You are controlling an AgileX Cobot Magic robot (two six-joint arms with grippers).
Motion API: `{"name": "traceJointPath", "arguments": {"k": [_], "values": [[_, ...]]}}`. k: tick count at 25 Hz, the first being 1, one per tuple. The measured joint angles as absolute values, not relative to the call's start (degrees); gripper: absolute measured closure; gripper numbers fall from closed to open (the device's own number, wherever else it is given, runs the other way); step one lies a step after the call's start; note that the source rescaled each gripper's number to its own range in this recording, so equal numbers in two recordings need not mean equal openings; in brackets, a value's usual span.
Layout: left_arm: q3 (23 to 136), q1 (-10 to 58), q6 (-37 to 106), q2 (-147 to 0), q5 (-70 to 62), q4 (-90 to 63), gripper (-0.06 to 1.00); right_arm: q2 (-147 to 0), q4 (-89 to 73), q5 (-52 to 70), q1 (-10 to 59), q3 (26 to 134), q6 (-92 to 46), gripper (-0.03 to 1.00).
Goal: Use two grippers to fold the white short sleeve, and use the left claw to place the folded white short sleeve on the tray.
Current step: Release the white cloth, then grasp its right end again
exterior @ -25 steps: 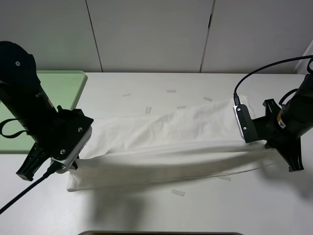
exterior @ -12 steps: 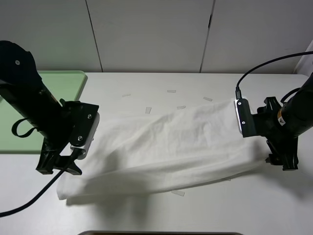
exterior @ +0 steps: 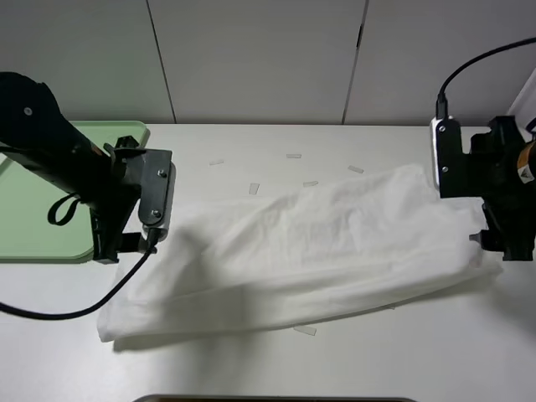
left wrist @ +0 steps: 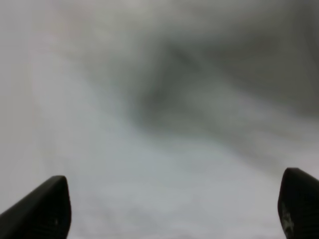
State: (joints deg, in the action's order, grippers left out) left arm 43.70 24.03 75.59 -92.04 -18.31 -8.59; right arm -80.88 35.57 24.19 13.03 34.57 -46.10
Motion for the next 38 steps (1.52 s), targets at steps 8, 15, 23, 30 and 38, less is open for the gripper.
{"name": "traceJointPath", "arguments": {"k": [8,15,23,30,38], "values": [[43.66,24.03,73.45,-88.06,-7.38,-8.19,0.13,-67.64,35.75,17.72,13.03,34.57,-33.80,-0.03],[43.60,24.03,65.00,-83.66,-4.51,-12.26,0.13,-59.44,33.55,11.41,13.03,34.57,-14.12,-0.03],[43.59,24.03,47.59,-77.17,-1.61,-14.46,0.13,-55.75,32.19,10.47,13.03,34.57,6.61,-0.03],[43.54,24.03,32.88,-64.35,-9.35,-15.14,0.07,-55.44,30.66,12.36,13.03,34.57,8.04,-0.03],[39.19,24.03,27.62,-43.06,-7.49,-15.24,0.06,-55.44,30.49,13.47,13.03,34.57,8.11,-0.03]]}}
